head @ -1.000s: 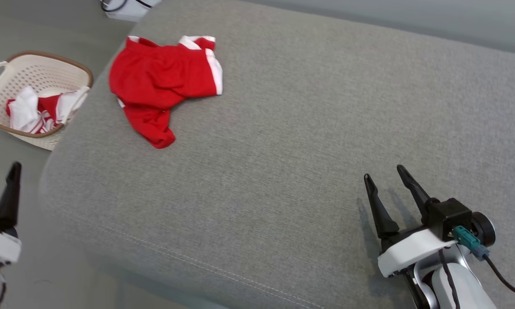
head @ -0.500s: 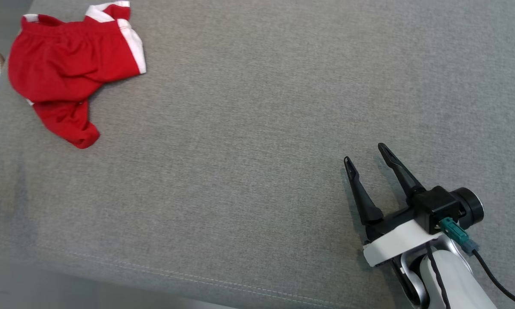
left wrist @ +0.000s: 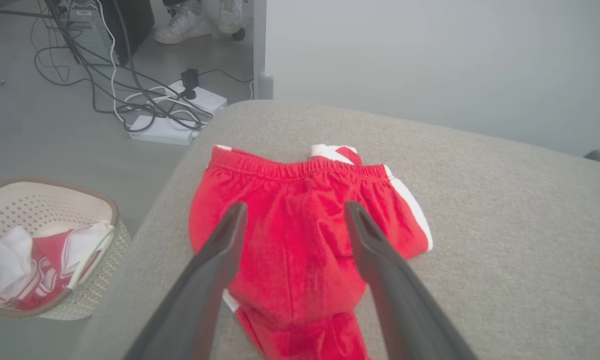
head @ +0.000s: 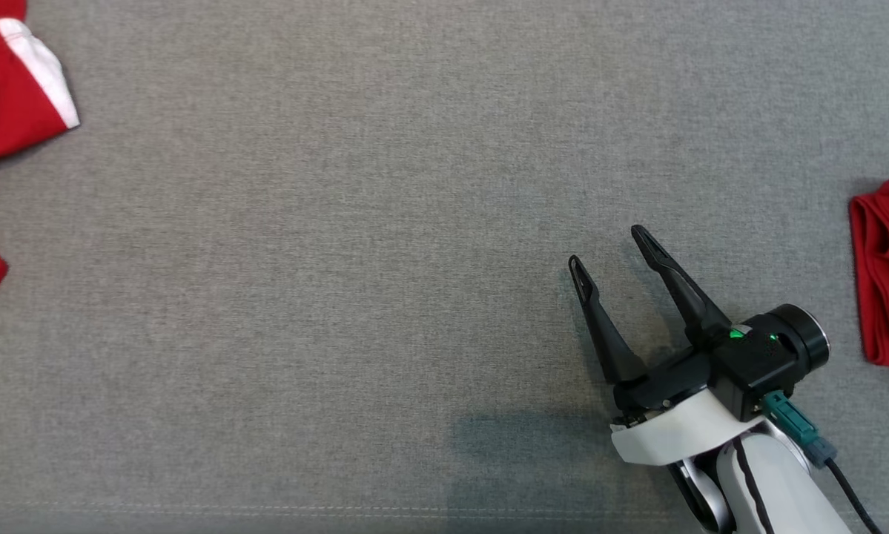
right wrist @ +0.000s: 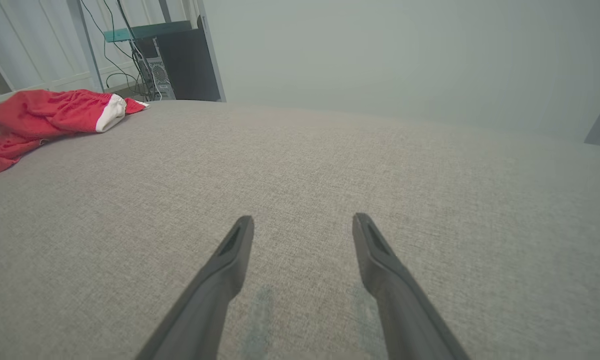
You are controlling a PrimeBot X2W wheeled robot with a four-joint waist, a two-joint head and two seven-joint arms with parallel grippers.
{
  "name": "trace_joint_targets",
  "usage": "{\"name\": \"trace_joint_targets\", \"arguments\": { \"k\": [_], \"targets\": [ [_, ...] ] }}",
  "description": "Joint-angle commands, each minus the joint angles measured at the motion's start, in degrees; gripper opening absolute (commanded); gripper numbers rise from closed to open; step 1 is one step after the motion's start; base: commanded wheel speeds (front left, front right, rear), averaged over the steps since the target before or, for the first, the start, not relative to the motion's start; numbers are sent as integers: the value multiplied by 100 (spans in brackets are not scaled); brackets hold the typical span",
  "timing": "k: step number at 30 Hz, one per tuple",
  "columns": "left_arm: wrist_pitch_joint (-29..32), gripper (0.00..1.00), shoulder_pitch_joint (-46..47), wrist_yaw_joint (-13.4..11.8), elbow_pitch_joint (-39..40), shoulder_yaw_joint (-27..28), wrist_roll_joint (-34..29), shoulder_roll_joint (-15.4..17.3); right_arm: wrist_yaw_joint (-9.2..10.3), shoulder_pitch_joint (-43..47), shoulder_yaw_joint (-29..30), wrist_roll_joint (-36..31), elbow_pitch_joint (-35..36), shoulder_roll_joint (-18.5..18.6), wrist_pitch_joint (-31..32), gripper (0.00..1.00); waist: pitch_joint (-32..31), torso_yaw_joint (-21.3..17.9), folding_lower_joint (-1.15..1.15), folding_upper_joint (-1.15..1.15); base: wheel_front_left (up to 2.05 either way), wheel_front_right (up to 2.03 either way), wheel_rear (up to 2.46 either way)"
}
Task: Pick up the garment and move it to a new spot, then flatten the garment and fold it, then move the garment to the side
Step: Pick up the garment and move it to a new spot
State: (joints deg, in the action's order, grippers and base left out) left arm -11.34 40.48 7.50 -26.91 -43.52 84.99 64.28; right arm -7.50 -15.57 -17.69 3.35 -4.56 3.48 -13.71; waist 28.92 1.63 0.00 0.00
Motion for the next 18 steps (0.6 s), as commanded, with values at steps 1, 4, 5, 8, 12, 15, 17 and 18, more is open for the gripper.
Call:
{"name": "trace_joint_targets", "arguments": {
  "k": [1, 4, 5, 8, 12, 15, 17, 18],
  "targets": [
    [-76, 100, 178, -1, -3, 245, 129, 526, 1, 180, -169, -49, 251, -60, -87, 100, 233, -232, 0, 0, 0, 0, 0],
    [-80, 100, 99, -1, 26, 241, 318, 679, 1, 271, -210, -87, 415, -60, -101, 100, 387, -365, 0, 0, 0, 0, 0],
    [-76, 100, 75, -1, 48, 245, 364, 738, 1, 297, -226, -104, 468, -60, -105, 100, 439, -406, 0, 0, 0, 0, 0],
    [-92, 100, -23, -1, 60, 285, 489, 934, 1, 385, -260, -152, 667, -60, -117, 100, 628, -551, 0, 0, 0, 0, 0],
    [-111, 100, -128, -1, 40, 331, 593, 1045, 1, 428, -287, -187, 789, -60, -122, 100, 729, -643, 0, 0, 0, 0, 0],
    [-68, 100, -241, -1, -190, 342, 647, 1115, 1, 453, -347, -207, 909, -60, -125, 100, 799, -752, 0, 0, 0, 0, 0],
    [56, 100, -324, -1, -319, 325, 667, 1128, 1, 500, -377, -212, 1022, -60, -127, 100, 816, -836, 0, 0, 0, 0, 0],
    [78, 100, -332, -1, -346, 334, 676, 1118, 1, 523, -382, -217, 1056, -60, -127, 100, 815, -860, 0, 0, 0, 0, 0]
  ]
}}
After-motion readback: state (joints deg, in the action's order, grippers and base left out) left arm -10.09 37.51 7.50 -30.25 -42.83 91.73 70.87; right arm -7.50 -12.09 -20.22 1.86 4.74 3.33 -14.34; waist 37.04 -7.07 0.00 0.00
